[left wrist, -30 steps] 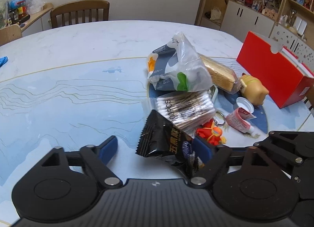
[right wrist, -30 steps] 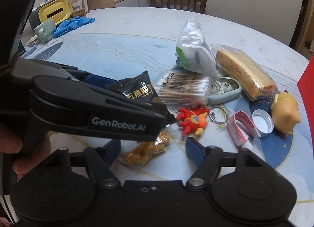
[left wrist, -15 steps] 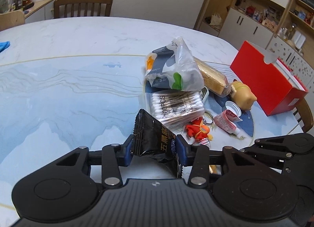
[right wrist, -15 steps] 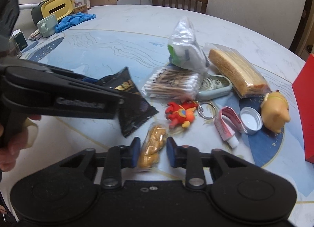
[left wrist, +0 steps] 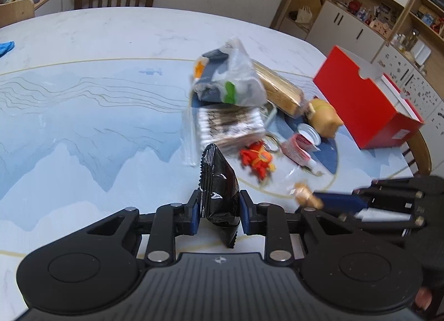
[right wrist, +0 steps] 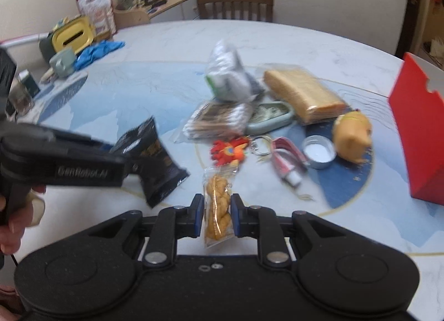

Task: Organize objects
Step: 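Carry the black packet and clear snack bag into the red shoebox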

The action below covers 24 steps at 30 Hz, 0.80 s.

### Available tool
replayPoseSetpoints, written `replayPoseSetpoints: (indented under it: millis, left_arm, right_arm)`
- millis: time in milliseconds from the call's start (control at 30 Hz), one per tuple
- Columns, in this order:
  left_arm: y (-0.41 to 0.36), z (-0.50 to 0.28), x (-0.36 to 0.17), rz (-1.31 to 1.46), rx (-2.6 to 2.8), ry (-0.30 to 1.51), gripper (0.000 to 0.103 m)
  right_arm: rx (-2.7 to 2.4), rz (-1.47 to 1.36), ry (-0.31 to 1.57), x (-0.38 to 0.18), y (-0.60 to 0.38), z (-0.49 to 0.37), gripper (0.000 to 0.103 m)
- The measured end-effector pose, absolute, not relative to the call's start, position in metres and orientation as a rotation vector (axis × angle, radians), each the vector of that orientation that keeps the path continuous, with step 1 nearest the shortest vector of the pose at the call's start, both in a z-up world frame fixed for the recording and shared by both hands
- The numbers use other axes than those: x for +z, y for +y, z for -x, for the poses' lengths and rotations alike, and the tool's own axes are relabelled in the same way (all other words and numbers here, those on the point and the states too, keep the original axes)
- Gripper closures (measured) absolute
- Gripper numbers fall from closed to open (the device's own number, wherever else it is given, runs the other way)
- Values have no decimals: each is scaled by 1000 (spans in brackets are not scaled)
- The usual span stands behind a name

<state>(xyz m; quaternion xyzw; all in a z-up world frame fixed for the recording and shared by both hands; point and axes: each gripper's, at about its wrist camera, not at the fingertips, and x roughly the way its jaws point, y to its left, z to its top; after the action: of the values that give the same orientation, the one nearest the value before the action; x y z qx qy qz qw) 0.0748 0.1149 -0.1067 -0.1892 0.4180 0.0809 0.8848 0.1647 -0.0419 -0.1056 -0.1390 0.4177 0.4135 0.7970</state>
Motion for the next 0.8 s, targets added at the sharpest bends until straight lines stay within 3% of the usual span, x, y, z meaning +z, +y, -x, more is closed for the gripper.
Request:
replayPoseSetpoints:
  millis: [800]
  left_arm:
    - [17, -166, -14, 322, -124, 792, 77]
  right_arm:
    - [726, 125, 790, -18, -176, -252, 84]
